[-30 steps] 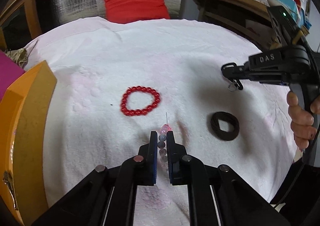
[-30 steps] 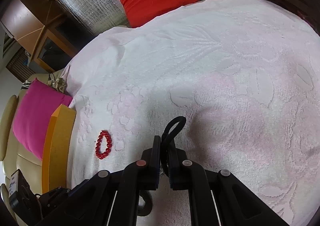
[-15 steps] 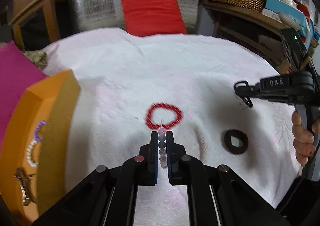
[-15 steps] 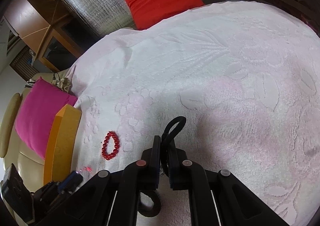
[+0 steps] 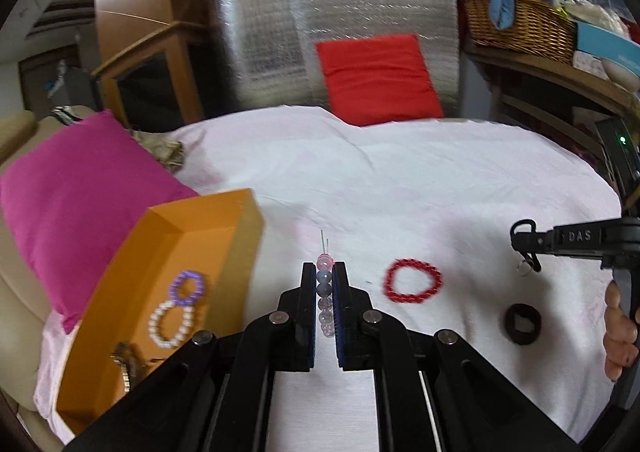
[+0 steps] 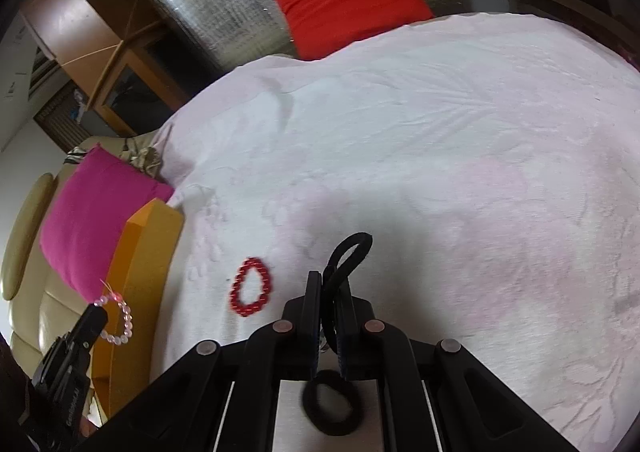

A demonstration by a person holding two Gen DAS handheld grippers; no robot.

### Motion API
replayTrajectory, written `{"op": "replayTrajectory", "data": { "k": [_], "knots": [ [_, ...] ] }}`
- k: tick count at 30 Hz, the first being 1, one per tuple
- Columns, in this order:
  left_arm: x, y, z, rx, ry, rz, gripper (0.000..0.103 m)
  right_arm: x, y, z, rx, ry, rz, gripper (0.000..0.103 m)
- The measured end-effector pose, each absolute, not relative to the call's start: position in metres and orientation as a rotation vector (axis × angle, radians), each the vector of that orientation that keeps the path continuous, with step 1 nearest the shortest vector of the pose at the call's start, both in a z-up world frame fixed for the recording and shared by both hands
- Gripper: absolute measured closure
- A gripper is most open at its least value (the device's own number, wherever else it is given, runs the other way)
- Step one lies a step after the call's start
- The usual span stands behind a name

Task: Organize jewelry
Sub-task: 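Carry the pink bracelet with the left tool while the right tool carries the black cord over the box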

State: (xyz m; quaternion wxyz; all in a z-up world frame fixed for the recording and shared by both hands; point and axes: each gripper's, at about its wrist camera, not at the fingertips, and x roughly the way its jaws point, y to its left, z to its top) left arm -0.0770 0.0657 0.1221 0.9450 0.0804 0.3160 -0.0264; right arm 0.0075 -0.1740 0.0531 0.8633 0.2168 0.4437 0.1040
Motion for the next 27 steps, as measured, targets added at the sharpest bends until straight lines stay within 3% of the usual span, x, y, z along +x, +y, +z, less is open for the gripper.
{"op": "replayTrajectory", "data": {
  "k": [27],
  "knots": [
    [-0.106,0.170,0.157,0.042,0.535,0.170,0.096,-0.003,-0.030,0.113,0.276,0.839,0.437,0.096]
  ]
}}
